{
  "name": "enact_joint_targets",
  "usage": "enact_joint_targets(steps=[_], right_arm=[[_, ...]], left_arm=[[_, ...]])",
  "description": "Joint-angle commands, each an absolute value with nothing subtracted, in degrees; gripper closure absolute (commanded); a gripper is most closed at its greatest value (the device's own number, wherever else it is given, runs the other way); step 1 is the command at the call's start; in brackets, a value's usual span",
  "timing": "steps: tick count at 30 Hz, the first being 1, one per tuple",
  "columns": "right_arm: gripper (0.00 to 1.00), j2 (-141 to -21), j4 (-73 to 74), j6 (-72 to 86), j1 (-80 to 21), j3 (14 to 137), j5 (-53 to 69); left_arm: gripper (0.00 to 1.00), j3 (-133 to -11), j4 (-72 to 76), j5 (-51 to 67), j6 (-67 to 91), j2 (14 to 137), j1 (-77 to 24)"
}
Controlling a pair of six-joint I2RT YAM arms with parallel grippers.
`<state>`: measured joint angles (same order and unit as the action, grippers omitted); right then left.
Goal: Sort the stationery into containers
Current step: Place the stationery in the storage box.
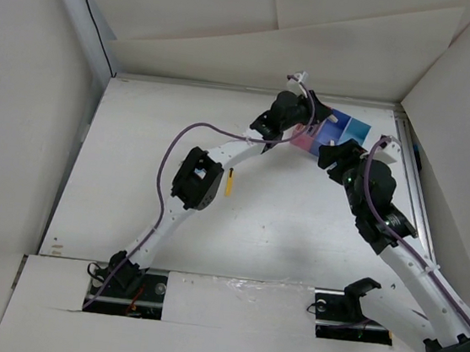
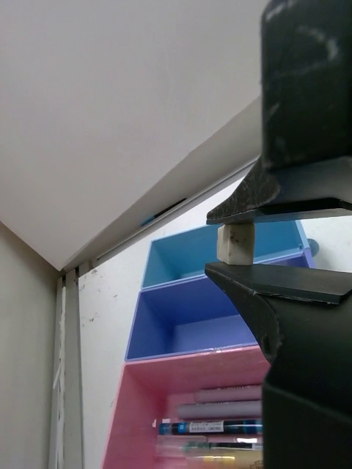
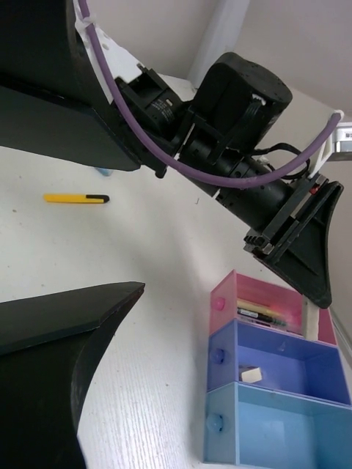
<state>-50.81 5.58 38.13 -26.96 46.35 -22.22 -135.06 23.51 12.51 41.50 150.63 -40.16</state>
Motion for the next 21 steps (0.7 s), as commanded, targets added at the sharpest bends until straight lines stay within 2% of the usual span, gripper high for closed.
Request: enact_joint_targets(steps=[1, 11, 16, 18, 21], right_arm=[[0.32, -48.78, 3.96, 37.35, -26.63, 47.90, -22.68], [0.32, -47.20, 3.96, 37.88, -26.63, 47.37, -22.68], [0.32, -47.20, 3.96, 37.88, -26.63, 47.37, -22.15], [0.32, -47.20, 3.96, 37.88, -26.63, 47.37, -22.15], [0.32, -46.15, 3.96, 37.88, -26.63, 46.85, -22.15]], left_arm=[[0.81, -137.98, 27.07, 11.25, 39.20, 151.00, -41.57], [0.73, -137.38, 27.07, 10.72, 37.44, 151.52, -42.10], [0.52, -135.45, 27.68, 10.72, 36.92, 150.12, -42.10], [0.48, -133.95, 27.69, 10.72, 36.91, 148.63, -42.10], [0.48, -129.83, 28.30, 11.25, 35.78, 144.59, -42.10]])
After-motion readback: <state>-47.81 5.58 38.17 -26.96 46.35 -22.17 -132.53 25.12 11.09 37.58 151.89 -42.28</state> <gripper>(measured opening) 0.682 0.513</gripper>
